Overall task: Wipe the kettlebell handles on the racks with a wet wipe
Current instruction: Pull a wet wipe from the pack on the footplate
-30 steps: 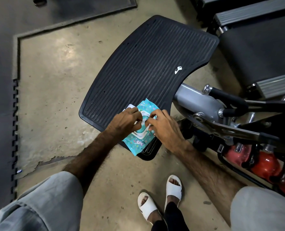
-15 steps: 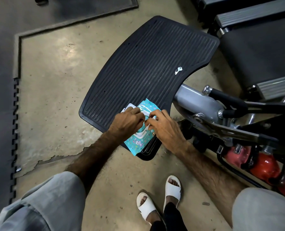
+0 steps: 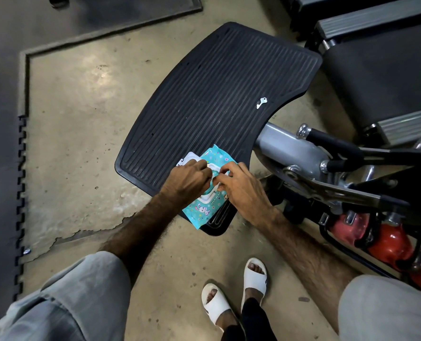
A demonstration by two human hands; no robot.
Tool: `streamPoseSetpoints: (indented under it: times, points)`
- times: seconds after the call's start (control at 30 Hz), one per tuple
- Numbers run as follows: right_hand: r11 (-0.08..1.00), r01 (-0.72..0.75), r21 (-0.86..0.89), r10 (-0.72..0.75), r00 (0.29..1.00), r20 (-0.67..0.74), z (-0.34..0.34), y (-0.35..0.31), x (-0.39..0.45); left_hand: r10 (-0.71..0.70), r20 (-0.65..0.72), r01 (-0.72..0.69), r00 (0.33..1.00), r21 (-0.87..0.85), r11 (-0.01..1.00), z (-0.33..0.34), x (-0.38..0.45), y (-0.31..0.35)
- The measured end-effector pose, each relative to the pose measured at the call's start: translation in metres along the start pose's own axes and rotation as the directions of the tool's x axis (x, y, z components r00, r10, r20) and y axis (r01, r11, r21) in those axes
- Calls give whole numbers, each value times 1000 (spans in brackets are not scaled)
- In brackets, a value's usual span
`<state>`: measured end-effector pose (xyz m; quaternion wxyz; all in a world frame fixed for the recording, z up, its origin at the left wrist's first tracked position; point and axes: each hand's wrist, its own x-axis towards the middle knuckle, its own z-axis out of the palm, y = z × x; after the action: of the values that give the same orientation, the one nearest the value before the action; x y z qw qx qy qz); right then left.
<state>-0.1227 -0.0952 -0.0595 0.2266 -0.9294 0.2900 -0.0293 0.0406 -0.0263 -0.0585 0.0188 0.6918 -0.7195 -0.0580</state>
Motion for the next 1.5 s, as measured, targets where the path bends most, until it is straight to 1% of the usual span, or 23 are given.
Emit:
streamPoseSetpoints:
  times: [0.13, 0.23, 0.33, 0.4, 0.47, 0.5, 0.57, 0.6, 0.67, 0.73, 0.9, 1.03, 1.1, 1.13, 1.2, 1.27, 1.33, 1.4, 1.43, 1.5]
  points:
    - [1000, -4, 6, 4, 1000, -30, 1, 0, -1, -2, -11, 2, 1000, -8, 1000, 0, 0, 0]
    - [1000, -5, 24, 6, 999, -43, 1, 1, -1, -3, -7, 3, 1000, -63, 998, -1, 0, -1]
    - [1000, -3, 28, 4, 1000, -30, 1, 1, -1, 46, 19, -44, 999, -103, 994, -4, -1, -4]
    - [999, -6, 45, 7, 999, -36, 2, 1, 0, 87, 25, -84, 996, -82, 993, -3, -2, -7]
    - [998, -9, 60, 11, 1000, -23, 2, 1, 0, 7, 39, -1, 999, -151, 989, -4, -3, -8]
    - [998, -10, 63, 11, 1000, -14, 2, 1, 0, -9, 53, 18, 999, -185, 983, -4, -4, -8]
    - [998, -10, 62, 12, 999, -30, 2, 1, 0, 19, 72, 1, 997, -270, 963, -4, -5, -11]
    - [998, -13, 63, 16, 999, -48, 2, 1, 0, 11, 82, 17, 997, -327, 945, -6, -5, -11]
    - [998, -16, 66, 20, 998, -61, 2, 1, 0, -68, 88, 100, 994, -435, 895, -11, -3, -13]
    - [997, -13, 70, 17, 999, -51, 3, 2, 0, -137, 85, 161, 987, -479, 863, -14, -1, -14]
    - [998, -10, 61, 12, 999, -33, 2, 2, -2, -123, 60, 136, 991, -489, 862, -12, -4, -16]
    - [998, -18, 52, 17, 1000, 5, 1, 2, 0, -128, 79, 148, 989, -392, 908, -7, -4, -13]
    - [998, -25, 63, 25, 1000, 0, 2, 1, 0, -166, 83, 185, 983, -391, 902, -8, -1, -8]
    - [998, -24, 67, 25, 1000, -16, 3, 2, 0, -200, 72, 212, 977, -421, 882, -9, 0, -5]
    - [998, -14, 64, 17, 999, -45, 4, 2, 0, -286, 26, 254, 958, -542, 801, -15, -2, -1]
    - [998, -18, 58, 20, 999, -48, 4, 2, 0, -384, -8, 277, 923, -680, 679, -19, -6, -1]
    - [998, -30, 51, 32, 999, -31, 4, 2, 0, -490, -21, 286, 871, -791, 541, -25, -7, 0]
    - [998, -41, 45, 42, 999, -29, 5, 3, 0, -565, 17, 263, 825, -896, 358, -29, -7, 0]
    - [998, -47, 46, 48, 998, -27, 5, 3, -1, -577, 50, 260, 815, -922, 287, -31, -7, 0]
    - [993, -92, 74, 94, 995, -24, 5, 4, -1, -575, 125, 291, 809, -934, 206, -34, -8, 0]
